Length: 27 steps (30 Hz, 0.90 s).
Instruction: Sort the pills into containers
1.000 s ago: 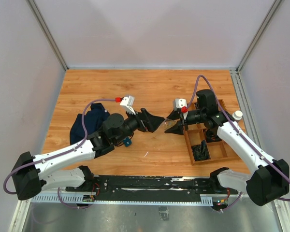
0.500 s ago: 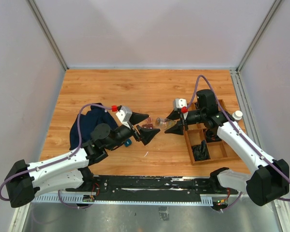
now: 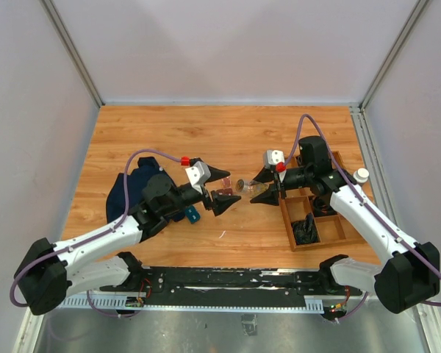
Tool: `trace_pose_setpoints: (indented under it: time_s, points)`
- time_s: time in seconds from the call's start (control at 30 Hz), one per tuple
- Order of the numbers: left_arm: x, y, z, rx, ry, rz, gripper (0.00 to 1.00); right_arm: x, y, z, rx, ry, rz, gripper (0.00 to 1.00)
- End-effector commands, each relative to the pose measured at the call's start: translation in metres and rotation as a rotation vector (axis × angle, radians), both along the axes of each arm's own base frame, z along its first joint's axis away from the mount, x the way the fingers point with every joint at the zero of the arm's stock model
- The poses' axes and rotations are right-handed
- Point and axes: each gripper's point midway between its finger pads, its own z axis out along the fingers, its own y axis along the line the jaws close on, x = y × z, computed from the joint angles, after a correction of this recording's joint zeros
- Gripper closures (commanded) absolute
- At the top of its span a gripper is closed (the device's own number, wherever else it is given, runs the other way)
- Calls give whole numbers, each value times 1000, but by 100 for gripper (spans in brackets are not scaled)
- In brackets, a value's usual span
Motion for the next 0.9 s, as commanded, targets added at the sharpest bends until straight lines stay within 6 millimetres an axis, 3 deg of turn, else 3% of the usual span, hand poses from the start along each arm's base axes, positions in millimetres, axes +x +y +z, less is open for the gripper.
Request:
trace_pose_setpoints:
  time_s: [0.0, 0.43, 0.67, 0.87]
  points:
    - [-7, -12, 19, -17, -53, -119, 18, -2, 4, 11, 35, -46, 35, 99]
    - [2, -22, 20, -30, -40, -131, 37, -3, 3, 12, 38, -48, 37, 99]
    - [2, -26, 20, -47, -19, -144, 53, -3, 3, 12, 39, -48, 37, 99]
    - [2, -27, 20, -63, 1, -146, 59, -3, 3, 12, 39, -49, 36, 99]
